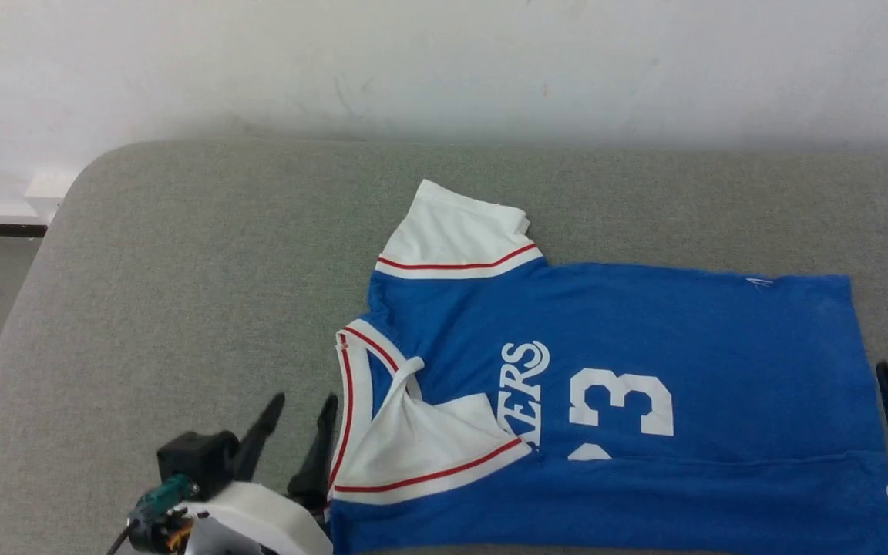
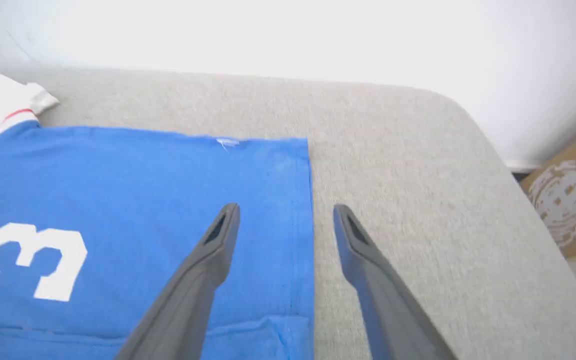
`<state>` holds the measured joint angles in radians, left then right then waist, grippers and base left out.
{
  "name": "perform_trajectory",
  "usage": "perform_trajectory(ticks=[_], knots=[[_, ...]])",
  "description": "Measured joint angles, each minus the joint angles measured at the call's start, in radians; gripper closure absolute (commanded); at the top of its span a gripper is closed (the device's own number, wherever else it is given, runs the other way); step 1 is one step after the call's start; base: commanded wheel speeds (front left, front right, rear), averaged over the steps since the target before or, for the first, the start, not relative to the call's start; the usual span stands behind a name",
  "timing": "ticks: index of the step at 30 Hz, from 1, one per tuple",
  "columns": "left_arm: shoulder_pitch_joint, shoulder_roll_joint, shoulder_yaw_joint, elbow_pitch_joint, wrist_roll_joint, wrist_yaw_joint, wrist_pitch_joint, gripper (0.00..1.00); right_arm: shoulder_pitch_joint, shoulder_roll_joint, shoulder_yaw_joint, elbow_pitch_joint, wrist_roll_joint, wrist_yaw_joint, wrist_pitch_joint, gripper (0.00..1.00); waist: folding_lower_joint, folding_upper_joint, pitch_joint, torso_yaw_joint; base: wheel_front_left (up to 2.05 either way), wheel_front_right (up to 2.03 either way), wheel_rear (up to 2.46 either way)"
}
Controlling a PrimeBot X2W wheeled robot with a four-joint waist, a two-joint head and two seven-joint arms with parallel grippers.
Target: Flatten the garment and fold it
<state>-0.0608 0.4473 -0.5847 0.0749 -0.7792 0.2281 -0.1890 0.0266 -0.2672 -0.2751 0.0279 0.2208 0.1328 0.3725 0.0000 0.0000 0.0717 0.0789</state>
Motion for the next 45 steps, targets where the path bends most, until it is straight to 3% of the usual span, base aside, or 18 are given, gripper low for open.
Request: perform_trajectory(ticks=[5,11,16,21,25,32,36,45], knots=[[-0.043,-0.004,0.067,-0.059,0.139,-0.005,-0.067,0.00,-0.024,0.005,0.030,-0.071,-0.006,0.000,-0.217,0.00,0.0001,0.0000,0.001,-0.008,0.00,0.00,0.00],[-0.030,-0.086,0.191,-0.168,0.318,-0.033,-0.068,0.00,-0.023,0.053,0.063,-0.119,-0.057,0.000,-0.422,0.00,0.0000,0.0000,0.016,-0.025,0.00,0.00,0.00],[-0.028,-0.107,0.220,-0.143,0.384,-0.077,-0.068,0.00,-0.022,0.084,0.088,-0.137,-0.078,0.000,-0.501,0.00,0.0000,0.0000,0.043,-0.048,0.00,0.00,0.00],[-0.136,-0.084,0.215,-0.085,0.402,-0.143,-0.044,0.00,-0.027,0.109,0.109,-0.148,-0.090,0.000,-0.529,0.00,0.0001,0.0000,0.084,-0.082,0.00,0.00,0.00],[-0.303,-0.027,0.216,-0.054,0.406,-0.193,0.072,0.00,-0.067,0.118,0.142,-0.156,-0.089,0.000,-0.536,0.00,0.0002,0.0000,0.130,-0.117,0.00,0.00,0.00],[-0.644,0.053,0.172,0.097,0.384,-0.325,0.379,0.00,-0.133,0.148,0.193,-0.158,-0.055,0.000,-0.557,0.00,0.0004,0.0000,0.235,-0.192,0.00,0.00,0.00],[-0.791,0.098,0.135,0.218,0.328,-0.350,0.560,0.00,-0.167,0.159,0.216,-0.143,-0.043,0.000,-0.577,0.00,0.0004,0.0000,0.292,-0.245,0.00,0.00,0.00],[-0.986,0.171,0.061,0.447,0.159,-0.352,0.918,0.00,-0.197,0.176,0.235,-0.080,-0.025,0.000,-0.607,0.00,0.0003,0.0000,0.402,-0.362,0.00,0.00,0.00]])
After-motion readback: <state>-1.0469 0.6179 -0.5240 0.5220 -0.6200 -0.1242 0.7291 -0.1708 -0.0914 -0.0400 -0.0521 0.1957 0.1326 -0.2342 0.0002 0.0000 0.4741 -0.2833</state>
